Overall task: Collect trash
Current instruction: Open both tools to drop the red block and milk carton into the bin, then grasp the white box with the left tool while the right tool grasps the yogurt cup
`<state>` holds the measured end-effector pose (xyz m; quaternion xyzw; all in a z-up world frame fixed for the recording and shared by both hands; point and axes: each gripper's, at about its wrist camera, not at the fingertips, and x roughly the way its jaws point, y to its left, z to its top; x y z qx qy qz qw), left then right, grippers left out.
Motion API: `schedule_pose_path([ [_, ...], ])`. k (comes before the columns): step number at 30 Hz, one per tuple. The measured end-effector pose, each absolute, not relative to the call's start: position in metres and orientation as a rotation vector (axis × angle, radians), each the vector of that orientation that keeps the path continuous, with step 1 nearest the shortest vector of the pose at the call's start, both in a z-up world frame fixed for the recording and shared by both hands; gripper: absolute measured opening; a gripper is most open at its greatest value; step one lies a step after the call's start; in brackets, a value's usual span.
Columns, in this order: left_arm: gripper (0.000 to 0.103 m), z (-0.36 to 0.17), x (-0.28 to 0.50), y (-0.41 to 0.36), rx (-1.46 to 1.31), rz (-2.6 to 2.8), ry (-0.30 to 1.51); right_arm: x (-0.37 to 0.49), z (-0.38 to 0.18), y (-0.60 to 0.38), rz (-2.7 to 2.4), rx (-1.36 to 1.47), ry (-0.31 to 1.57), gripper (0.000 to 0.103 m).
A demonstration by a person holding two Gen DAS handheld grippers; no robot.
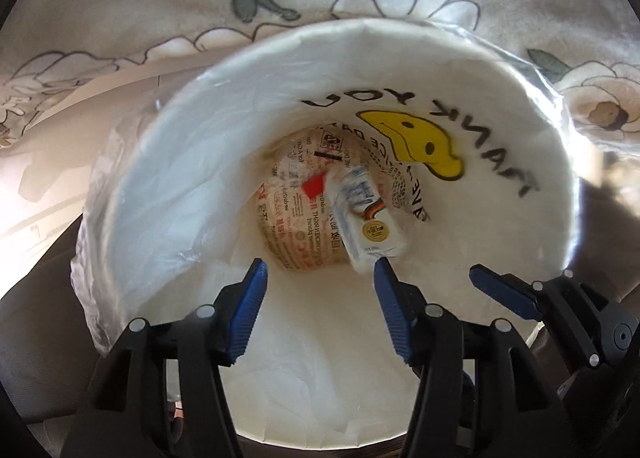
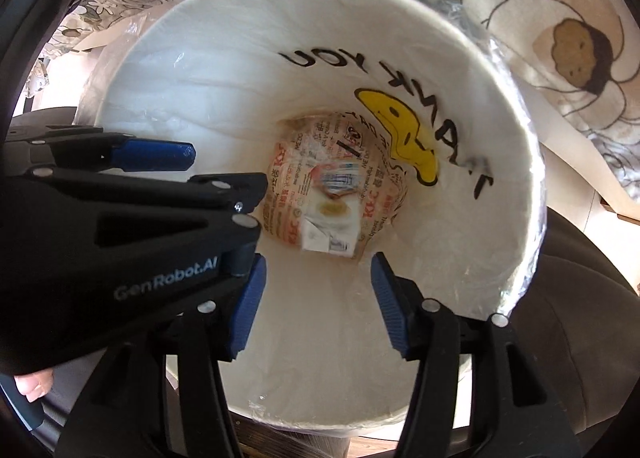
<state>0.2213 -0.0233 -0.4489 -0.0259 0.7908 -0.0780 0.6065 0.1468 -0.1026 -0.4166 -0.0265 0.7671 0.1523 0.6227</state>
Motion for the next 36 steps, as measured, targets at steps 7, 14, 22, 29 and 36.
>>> schedule_pose_path([
  [7,0.058,-0.44,0.217,-0.029,-0.045,-0.198,1.792,0.146,-0.405,-0.109,0.356,-0.046,1.741,0.056],
  [14,0.058,-0.407,0.203,-0.035,0.035,-0.196,1.677,0.146,-0.377,-0.118,0.351,-0.045,1.69,0.056],
  [22,0.058,-0.323,0.188,-0.022,0.088,-0.181,1.433,0.13,-0.304,-0.12,0.385,-0.084,1.529,0.056],
  [29,0.058,-0.239,0.17,-0.012,0.128,-0.188,1.259,0.12,-0.225,-0.136,0.421,-0.091,1.379,0.056],
  [36,0.065,-0.152,0.172,0.005,0.112,-0.17,1.12,0.122,-0.139,-0.154,0.415,-0.117,1.204,0.058],
])
